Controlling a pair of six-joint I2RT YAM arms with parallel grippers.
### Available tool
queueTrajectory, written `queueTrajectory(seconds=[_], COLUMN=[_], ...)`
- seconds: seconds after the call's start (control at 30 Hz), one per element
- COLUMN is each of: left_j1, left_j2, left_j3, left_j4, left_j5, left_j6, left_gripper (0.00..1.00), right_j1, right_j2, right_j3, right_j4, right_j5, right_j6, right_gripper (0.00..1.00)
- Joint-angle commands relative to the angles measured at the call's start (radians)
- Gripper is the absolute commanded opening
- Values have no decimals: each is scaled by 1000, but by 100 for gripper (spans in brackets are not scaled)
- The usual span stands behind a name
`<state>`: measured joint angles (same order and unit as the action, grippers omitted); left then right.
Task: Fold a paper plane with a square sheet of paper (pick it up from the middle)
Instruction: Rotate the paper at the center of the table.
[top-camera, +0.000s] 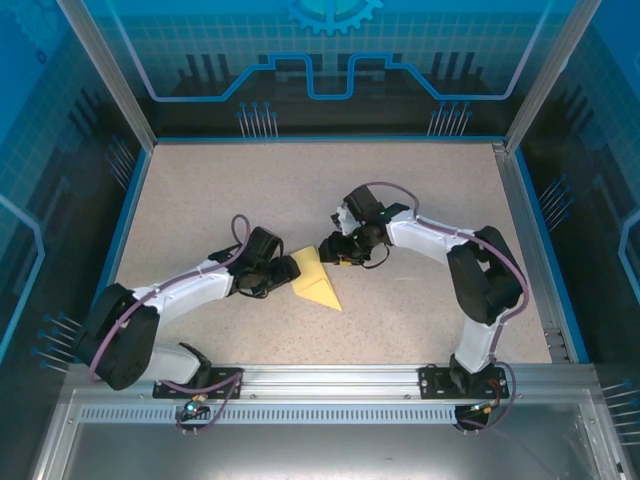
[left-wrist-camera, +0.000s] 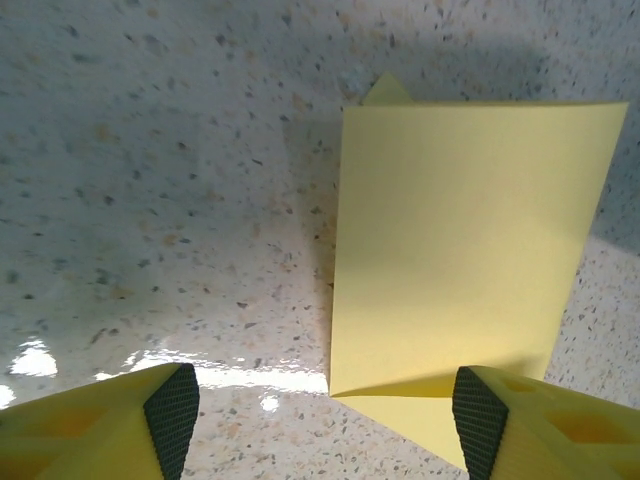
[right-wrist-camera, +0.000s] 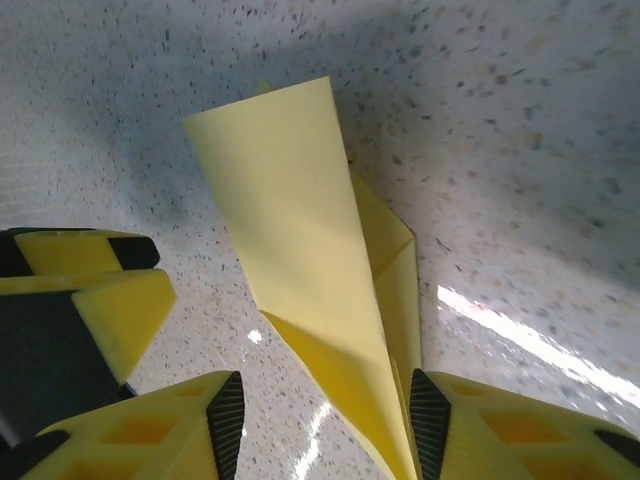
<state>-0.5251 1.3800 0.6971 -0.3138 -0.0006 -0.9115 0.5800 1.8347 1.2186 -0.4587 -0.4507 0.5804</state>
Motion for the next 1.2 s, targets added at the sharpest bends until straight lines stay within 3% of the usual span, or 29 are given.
queueTrajectory(seconds=[0.0,0.33,0.53,0.7,0.87,0.93,1.17], left_j1=[9,8,8,9,8,9,9], left_j2=[25,45,45,38,43,52,76], left_j3=[35,62,65,67,70,73,88], left_j4=[5,-22,-20,-13,1,5,15], left_j5=[59,62,65,68,77,84,109], left_j6=[-9,10,13,19,21,23,30], left_gripper=[71,71,72,72,72,72,72], right_j1=[-3,-8,-28,-78,-116,-125,-128], right_j2=[63,221,215,163,94,73,-16], right_j3=[42,148,114,-5,-123,-168,-221], right_j4=[66,52,100,242,345,377,326], right_j5=[-93,-113,-124,-163,-155,-153,-81], right_j6=[-24,-68,-48,29,78,106,97], right_gripper=[50,49,32,17,10,13,41])
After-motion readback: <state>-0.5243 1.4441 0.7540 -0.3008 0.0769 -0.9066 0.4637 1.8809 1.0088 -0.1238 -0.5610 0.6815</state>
